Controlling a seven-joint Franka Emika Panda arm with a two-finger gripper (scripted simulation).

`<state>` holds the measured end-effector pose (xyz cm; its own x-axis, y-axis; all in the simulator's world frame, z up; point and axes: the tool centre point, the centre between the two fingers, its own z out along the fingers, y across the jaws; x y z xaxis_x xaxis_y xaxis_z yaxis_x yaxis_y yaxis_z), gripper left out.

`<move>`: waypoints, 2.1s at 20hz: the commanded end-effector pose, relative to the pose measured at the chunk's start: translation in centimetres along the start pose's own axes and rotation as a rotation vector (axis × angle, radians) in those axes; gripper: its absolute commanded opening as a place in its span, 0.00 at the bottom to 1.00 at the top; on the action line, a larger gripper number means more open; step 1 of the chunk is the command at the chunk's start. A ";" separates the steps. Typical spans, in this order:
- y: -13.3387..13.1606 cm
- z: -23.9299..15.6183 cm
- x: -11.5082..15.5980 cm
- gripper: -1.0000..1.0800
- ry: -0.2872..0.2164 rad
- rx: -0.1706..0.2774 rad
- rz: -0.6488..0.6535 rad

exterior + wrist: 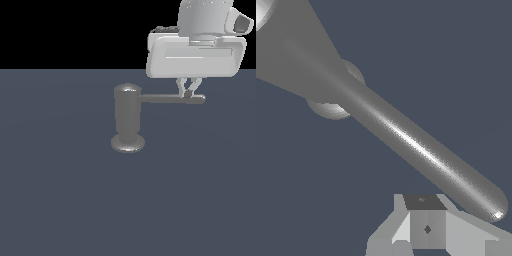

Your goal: Turn on the faucet by rotating a designated handle.

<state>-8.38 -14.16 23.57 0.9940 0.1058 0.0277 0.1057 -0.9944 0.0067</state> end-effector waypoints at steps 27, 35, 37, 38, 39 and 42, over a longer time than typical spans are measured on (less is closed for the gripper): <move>5.7 1.4 6.8 0.00 -0.021 0.005 0.008; 7.4 1.6 8.5 0.00 -0.026 0.006 0.013; 7.8 1.7 8.9 0.00 -0.027 0.006 0.015; 8.0 1.7 9.1 0.00 -0.027 0.006 0.015; 8.0 1.7 9.1 0.00 -0.027 0.006 0.015; 6.0 0.5 10.7 0.00 -0.006 0.009 -0.015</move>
<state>2.54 -18.95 23.63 0.9924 0.1213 0.0225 0.1214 -0.9926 -0.0035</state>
